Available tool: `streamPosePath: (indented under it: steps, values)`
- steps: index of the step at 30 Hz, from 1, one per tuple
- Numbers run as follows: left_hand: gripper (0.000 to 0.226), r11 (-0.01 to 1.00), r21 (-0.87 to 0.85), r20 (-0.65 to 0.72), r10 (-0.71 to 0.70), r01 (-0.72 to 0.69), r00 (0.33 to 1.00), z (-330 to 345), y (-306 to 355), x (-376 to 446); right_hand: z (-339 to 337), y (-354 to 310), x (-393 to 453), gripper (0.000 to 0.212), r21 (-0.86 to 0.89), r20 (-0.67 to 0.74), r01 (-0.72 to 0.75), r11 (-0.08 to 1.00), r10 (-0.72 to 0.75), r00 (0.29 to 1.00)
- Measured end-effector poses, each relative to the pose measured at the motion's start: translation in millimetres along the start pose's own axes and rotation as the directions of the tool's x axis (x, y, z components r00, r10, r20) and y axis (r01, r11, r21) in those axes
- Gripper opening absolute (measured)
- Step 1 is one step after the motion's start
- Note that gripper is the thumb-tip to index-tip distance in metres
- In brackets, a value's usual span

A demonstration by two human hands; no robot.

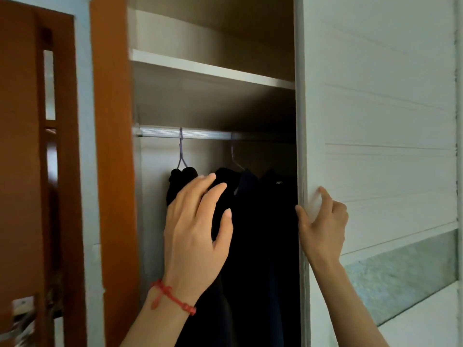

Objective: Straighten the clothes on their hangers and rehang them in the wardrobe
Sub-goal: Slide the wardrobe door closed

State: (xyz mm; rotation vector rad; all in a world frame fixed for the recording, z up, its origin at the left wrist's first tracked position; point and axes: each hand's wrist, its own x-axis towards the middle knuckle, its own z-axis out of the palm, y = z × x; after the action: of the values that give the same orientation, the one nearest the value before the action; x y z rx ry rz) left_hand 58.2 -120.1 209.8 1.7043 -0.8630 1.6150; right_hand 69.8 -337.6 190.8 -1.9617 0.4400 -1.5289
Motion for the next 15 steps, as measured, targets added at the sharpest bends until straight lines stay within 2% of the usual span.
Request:
streamPosePath:
  steps: [6,8,11,15]
  values:
    - [0.033,0.989,0.139,-0.137,0.058,-0.039,0.989,-58.0,-22.3,3.6,13.7,-46.7,-46.7,0.060,0.065,0.007,0.067,0.996,-0.067,0.998]
    - [0.037,0.986,0.166,-0.169,0.037,-0.008,0.985,-71.3,-33.0,2.0,19.7,-58.6,-61.5,0.059,0.089,0.012,0.102,0.991,-0.103,0.995]
    - [0.047,0.991,0.100,-0.165,-0.077,0.094,0.983,-77.5,-48.3,-0.9,24.8,-71.6,-78.4,0.060,0.126,0.014,0.156,0.980,-0.159,0.987]
    - [0.055,0.952,-0.126,-0.038,-0.284,0.278,0.958,-74.4,-61.9,-10.6,33.1,-91.0,-99.0,0.049,0.207,-0.030,0.247,0.947,-0.247,0.969]
